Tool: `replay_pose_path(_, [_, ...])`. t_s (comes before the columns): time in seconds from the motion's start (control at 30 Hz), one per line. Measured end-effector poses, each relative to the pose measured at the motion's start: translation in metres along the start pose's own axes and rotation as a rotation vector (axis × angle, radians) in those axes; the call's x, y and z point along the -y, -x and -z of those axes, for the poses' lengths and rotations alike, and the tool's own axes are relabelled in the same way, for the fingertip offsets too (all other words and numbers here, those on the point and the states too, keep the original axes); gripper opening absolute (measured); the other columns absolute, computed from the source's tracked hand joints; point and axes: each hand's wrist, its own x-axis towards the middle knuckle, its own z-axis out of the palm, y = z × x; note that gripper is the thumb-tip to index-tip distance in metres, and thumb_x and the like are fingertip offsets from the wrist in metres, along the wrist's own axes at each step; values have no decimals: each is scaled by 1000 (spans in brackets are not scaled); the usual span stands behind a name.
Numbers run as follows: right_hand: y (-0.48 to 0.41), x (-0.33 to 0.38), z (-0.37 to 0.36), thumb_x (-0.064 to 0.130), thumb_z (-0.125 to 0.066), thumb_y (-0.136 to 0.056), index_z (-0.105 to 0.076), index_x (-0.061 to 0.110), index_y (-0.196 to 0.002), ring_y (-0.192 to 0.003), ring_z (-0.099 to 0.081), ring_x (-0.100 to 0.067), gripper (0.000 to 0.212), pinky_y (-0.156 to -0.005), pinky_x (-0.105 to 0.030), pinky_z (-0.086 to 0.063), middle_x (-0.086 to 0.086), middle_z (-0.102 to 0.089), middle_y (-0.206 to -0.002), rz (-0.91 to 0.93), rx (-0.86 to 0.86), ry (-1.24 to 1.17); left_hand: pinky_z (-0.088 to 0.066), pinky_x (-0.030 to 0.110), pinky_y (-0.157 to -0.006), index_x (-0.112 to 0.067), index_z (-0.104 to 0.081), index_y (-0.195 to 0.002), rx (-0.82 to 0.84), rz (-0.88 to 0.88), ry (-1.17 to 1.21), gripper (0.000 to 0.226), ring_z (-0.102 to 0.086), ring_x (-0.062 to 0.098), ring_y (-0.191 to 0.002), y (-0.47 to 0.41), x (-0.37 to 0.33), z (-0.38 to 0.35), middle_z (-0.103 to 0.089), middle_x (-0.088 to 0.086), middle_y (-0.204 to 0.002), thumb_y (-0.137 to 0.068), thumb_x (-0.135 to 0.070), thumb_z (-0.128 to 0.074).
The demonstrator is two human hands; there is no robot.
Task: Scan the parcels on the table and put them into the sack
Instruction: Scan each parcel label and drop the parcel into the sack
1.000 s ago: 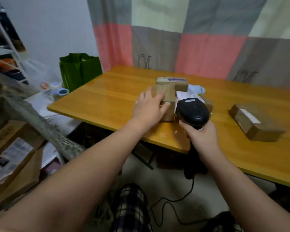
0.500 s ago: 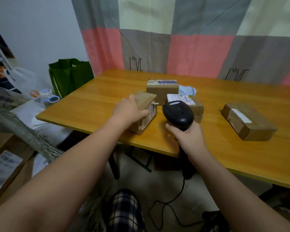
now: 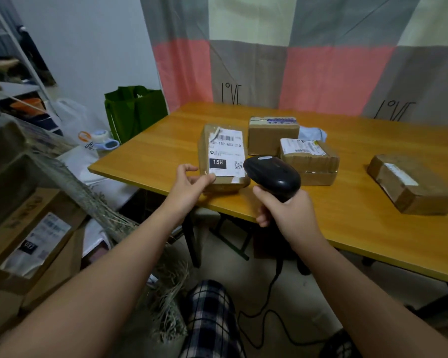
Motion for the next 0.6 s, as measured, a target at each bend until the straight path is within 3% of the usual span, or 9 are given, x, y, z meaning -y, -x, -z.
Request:
replay_pose_path(0.1, [5, 8, -1, 25, -72, -82, -67, 15, -77, -48, -63, -19, 12, -50, -28, -54, -5, -62, -54, 36, 25, 27, -38, 20, -74, -33, -29, -127, 15, -2, 7, 59, -60, 0, -96, 4, 8, 2, -66, -9, -103, -84, -37, -70])
replay_pose_path(0.2, [9, 17, -1, 23, -72, -83, -67, 14, -79, -48, -63, -20, 12, -48, -27, -53, -6, -62, -55, 71, 65, 47, -35, 15, -75, -39, -18, -140, 38, -17, -4, 76, -60, -12, -86, 6, 12, 3, -68, -14, -99, -85, -33, -70])
replay_pose_path(0.3, [10, 21, 0, 23, -71, -84, -66, 13, -76, -47, -63, -20, 13, -47, -26, -53, -7, -62, -55, 78, 86, 69, -34, 24, -87, -38, -12, -147, 48, -20, -8, 84, -57, -9, -91, 6, 13, 4, -67, -15, -101, -85, -33, -70])
replay_pose_path(0.47, [11, 19, -1, 23, -71, -84, -65, 17, -79, -49, -64, -20, 10, -49, -28, -54, -5, -63, -55, 94, 105, 92, -37, 16, -75, -36, -4, -149, 64, -40, 1, 94, -58, -6, -92, 4, 12, 2, -65, -7, -109, -84, -26, -71])
replay_pose_path(0.53, [10, 16, -2, 25, -73, -82, -67, 21, -85, -63, -67, -13, 7, -58, -25, -53, 2, -67, -66, 125, 87, 97, -41, 14, -74, -38, 7, -149, 101, -62, -18, 107, -61, 1, -97, 4, 11, 3, -59, -2, -121, -82, -21, -74])
replay_pose_path(0.6, [3, 13, -3, 23, -76, -79, -67, 24, -105, -88, -65, 3, 27, -73, -13, -50, 12, -70, -92, 170, 61, 97, -49, 15, -75, -43, 17, -147, 161, -115, -81, 121, -65, 7, -100, 5, 10, 5, -43, -1, -136, -77, -15, -78])
